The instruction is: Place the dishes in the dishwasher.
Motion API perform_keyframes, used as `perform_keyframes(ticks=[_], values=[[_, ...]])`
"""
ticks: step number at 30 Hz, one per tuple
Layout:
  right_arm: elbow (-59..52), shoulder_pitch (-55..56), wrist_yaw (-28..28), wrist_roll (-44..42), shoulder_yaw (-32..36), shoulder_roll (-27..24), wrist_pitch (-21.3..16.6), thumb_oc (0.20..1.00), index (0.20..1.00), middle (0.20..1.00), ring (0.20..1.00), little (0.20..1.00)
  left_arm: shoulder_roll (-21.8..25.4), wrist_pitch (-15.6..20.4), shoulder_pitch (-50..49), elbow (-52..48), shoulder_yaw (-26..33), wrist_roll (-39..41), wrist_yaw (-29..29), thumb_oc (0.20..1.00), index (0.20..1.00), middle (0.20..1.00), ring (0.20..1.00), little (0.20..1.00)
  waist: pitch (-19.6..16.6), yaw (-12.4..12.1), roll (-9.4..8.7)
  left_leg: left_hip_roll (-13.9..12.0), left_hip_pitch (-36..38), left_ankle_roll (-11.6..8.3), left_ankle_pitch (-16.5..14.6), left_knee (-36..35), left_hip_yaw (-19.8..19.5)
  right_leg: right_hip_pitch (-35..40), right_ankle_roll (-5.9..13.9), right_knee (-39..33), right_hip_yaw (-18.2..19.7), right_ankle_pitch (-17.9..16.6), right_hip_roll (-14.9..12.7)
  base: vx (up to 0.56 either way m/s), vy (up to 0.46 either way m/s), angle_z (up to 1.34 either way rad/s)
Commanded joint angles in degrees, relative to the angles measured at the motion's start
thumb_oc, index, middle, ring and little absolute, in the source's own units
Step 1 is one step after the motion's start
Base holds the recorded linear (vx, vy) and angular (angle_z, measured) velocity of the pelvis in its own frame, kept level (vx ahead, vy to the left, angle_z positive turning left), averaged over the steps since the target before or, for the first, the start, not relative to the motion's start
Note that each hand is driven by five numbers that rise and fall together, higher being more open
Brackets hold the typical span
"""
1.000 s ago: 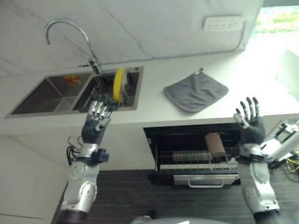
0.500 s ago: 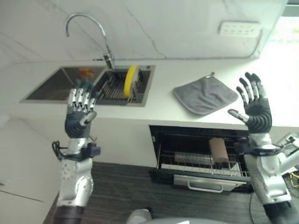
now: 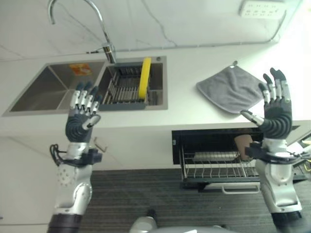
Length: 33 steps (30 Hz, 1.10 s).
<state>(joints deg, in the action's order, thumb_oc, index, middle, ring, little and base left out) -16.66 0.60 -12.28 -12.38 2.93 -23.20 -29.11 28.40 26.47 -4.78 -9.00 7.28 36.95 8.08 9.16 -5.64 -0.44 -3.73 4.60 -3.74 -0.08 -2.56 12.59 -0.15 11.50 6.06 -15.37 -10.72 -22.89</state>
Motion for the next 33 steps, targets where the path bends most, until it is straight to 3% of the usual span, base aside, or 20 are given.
perform_keyframes(ticks=[1, 3, 6, 9, 11, 14, 15, 17, 18, 20, 22, 24, 26, 28, 29, 31, 33], values=[[-1.4, -3.1, -1.2, -2.6, 2.3, -5.2, -2.2, 1.0, 1.0, 1.0, 1.0, 1.0, 1.6, 0.7, 1.6, -4.0, 2.0, -1.9, -0.8, 1.0, 1.0, 1.0, 1.0, 1.0, -3.7, -0.9, 2.21, -0.7, 0.3, 1.91, 0.4, -2.4, -1.7, 1.4, 0.98, 2.2, -2.6, 8.8, 7.0, -0.04, 0.071, -0.54], [-1.1, -3.5, -1.5, -3.3, 1.7, -5.2, -2.2, 1.0, 1.0, 1.0, 1.0, 1.0, 2.4, 0.2, 2.7, -3.7, 1.6, -1.9, -2.1, 1.0, 1.0, 1.0, 1.0, 1.0, -3.6, -0.8, 1.64, 0.4, 0.3, 2.58, -0.2, -2.4, -1.6, 1.4, 0.67, 1.7, -2.2, 9.2, 8.8, -0.01, -0.003, -0.32], [-1.0, -4.1, -1.2, -3.6, 0.4, -4.3, -1.9, 1.0, 1.0, 1.0, 1.0, 1.0, 1.6, -0.2, 2.5, -3.3, 1.7, -1.7, -2.0, 1.0, 1.0, 1.0, 1.0, 1.0, -3.7, -1.3, 1.25, 0.9, 0.5, 3.16, -0.5, -2.4, -1.3, 1.6, 0.35, 1.1, -2.1, 8.6, 8.9, 0.0, -0.066, -0.06], [0.1, -5.1, -0.4, -5.0, -0.8, -3.2, -2.0, 1.0, 1.0, 1.0, 1.0, 1.0, 0.2, -0.6, 0.9, -3.9, 1.7, -4.2, -2.7, 1.0, 1.0, 1.0, 1.0, 1.0, -4.4, -2.7, 1.27, 0.8, 0.1, 3.05, -0.3, -2.4, -1.6, 2.9, -0.03, -1.1, -2.7, 10.0, 9.9, 0.0, -0.158, -0.09], [0.3, -6.0, 0.0, -6.8, -1.8, -3.4, -0.9, 1.0, 1.0, 1.0, 1.0, 1.0, 0.1, -1.7, 0.4, -3.6, 1.3, -4.9, -4.0, 1.0, 1.0, 1.0, 1.0, 1.0, -4.6, -3.0, 0.91, 0.1, 0.6, 2.45, -0.4, -1.9, -1.0, 4.3, -1.36, -2.8, -2.6, 12.1, 11.8, 0.04, -0.215, -0.06], [0.0, -6.9, -0.2, -5.9, -2.9, -4.1, -0.4, 1.0, 1.0, 1.0, 1.0, 1.0, 0.2, -1.1, 0.3, -3.0, 0.7, -5.2, -5.0, 1.0, 1.0, 1.0, 1.0, 1.0, -3.8, -3.1, -0.09, -0.3, -1.6, 1.47, -2.6, 6.1, -0.9, 4.1, -3.25, -2.8, -2.3, 12.9, 12.9, 0.01, -0.14, 0.02], [0.4, -7.5, -0.8, -4.8, -3.5, -4.5, 0.3, 1.0, 1.0, 1.0, 1.0, 1.0, -0.3, -0.7, -0.2, -3.0, 0.2, -5.5, -5.4, 1.0, 1.0, 1.0, 1.0, 1.0, -2.7, -3.9, -0.66, -0.6, -5.1, 0.62, -3.0, 12.7, -2.4, 4.9, -4.19, -2.8, -1.5, 13.1, 13.0, -0.02, -0.067, 0.0], [1.4, -8.3, -1.1, -5.2, -4.1, -4.9, 0.5, 1.0, 1.0, 1.0, 1.0, 1.0, -0.8, 0.0, -0.3, -2.7, -0.1, -5.1, -5.2, 1.0, 1.0, 1.0, 1.0, 1.0, -2.1, -4.4, -0.74, -1.3, -8.2, 0.31, -1.6, 15.7, -4.0, 4.9, -4.92, -2.9, -0.9, 12.9, 13.3, -0.02, 0.005, 0.05], [2.8, -9.6, -1.7, -4.9, -4.9, -4.9, 0.4, 1.0, 1.0, 1.0, 1.0, 1.0, -1.3, 1.0, -0.8, -2.7, -0.1, -5.0, -4.5, 1.0, 1.0, 1.0, 1.0, 1.0, -1.7, -5.1, -0.43, -2.6, -9.5, 0.04, -0.2, 15.1, -5.6, 5.0, -5.22, -3.1, -0.2, 13.0, 13.6, 0.02, 0.18, -0.03], [2.9, -9.9, -2.0, -2.8, -5.0, -3.8, 0.6, 1.0, 1.0, 1.0, 1.0, 1.0, -2.2, 1.3, -2.5, -4.6, 0.6, -5.4, -5.9, 1.0, 1.0, 1.0, 1.0, 1.0, -2.0, -5.2, 1.05, -9.0, -8.7, -3.14, 6.9, 7.9, -6.1, 6.2, -4.31, -3.7, -1.5, 13.8, 13.1, 0.07, 0.358, -0.27], [1.8, -8.7, -1.7, -3.5, -4.2, -4.4, 1.7, 1.0, 1.0, 1.0, 1.0, 1.0, -1.9, 1.1, -2.4, -4.0, 1.1, -4.2, -7.6, 1.0, 1.0, 1.0, 1.0, 1.0, -2.4, -4.0, 1.42, -11.7, -6.7, -4.15, 8.4, 5.2, -5.0, 6.5, -3.48, -2.9, -2.5, 14.5, 11.7, 0.07, 0.447, -0.32], [0.6, -7.1, -2.1, -6.1, -1.9, -5.7, 2.4, 1.0, 1.0, 1.0, 1.0, 1.0, -1.4, 1.9, -1.7, -2.9, 1.9, -4.4, -8.0, 1.0, 1.0, 1.0, 1.0, 1.0, -3.0, -2.3, 1.56, -12.9, -4.5, -4.6, 7.5, 4.1, -3.6, 6.0, -2.64, -1.2, -2.9, 15.0, 10.1, 0.04, 0.573, -0.24], [0.5, -6.3, -3.6, -6.8, -0.5, -5.9, 2.2, 1.0, 1.0, 1.0, 1.0, 1.0, -0.9, 2.5, -1.2, -2.4, 1.6, -4.6, -7.7, 1.0, 1.0, 1.0, 1.0, 1.0, -3.2, -1.3, 1.69, -11.9, -3.5, -4.04, 5.6, 3.6, -1.9, 5.4, -2.09, 0.8, -3.2, 15.6, 8.7, 0.01, 0.471, -0.23], [0.7, -4.0, -6.8, -8.4, 2.4, -5.1, 2.2, 1.0, 1.0, 1.0, 1.0, 1.0, -0.5, 2.1, 0.8, -1.0, -1.1, -6.0, -8.3, 1.0, 1.0, 1.0, 1.0, 1.0, -3.4, -0.1, 1.58, -9.1, -3.8, -2.26, 3.0, 4.4, -0.2, 5.7, -0.83, 2.7, -4.0, 15.4, 5.6, -0.01, 0.568, -0.07], [1.1, -3.2, -6.3, -8.1, 3.0, -3.7, 1.9, 1.0, 1.0, 1.0, 1.0, 1.0, -0.8, 1.6, 1.7, -1.0, -1.6, -6.5, -8.6, 1.0, 1.0, 1.0, 1.0, 1.0, -3.1, 0.0, 1.46, -6.9, -3.9, -0.98, 1.6, 5.0, -1.5, 5.1, -0.84, 3.5, -2.9, 13.8, 4.5, 0.0, 0.426, 0.04], [1.3, -2.3, -4.4, -6.9, 3.4, -2.3, 1.6, 1.0, 1.0, 1.0, 1.0, 1.0, -1.0, 1.3, 1.7, -1.0, -1.4, -8.4, -9.4, 1.0, 1.0, 1.0, 1.0, 1.0, -3.0, 0.2, 1.33, -5.1, -3.2, 0.26, 0.6, 5.2, -1.9, 3.6, -0.75, 4.7, -2.0, 11.9, 3.4, 0.02, 0.298, 0.05], [0.1, -1.9, -3.5, -4.6, 3.2, -1.5, 2.1, 1.0, 1.0, 1.0, 1.0, 1.0, -0.2, -0.4, 0.6, -1.3, 0.3, -10.4, -11.2, 1.0, 1.0, 1.0, 1.0, 1.0, -2.9, -0.3, 1.77, -3.2, -1.5, 1.35, 0.3, 2.7, -1.1, 1.5, -0.35, 5.7, -2.1, 10.5, 4.2, -0.01, 0.314, -0.18]])
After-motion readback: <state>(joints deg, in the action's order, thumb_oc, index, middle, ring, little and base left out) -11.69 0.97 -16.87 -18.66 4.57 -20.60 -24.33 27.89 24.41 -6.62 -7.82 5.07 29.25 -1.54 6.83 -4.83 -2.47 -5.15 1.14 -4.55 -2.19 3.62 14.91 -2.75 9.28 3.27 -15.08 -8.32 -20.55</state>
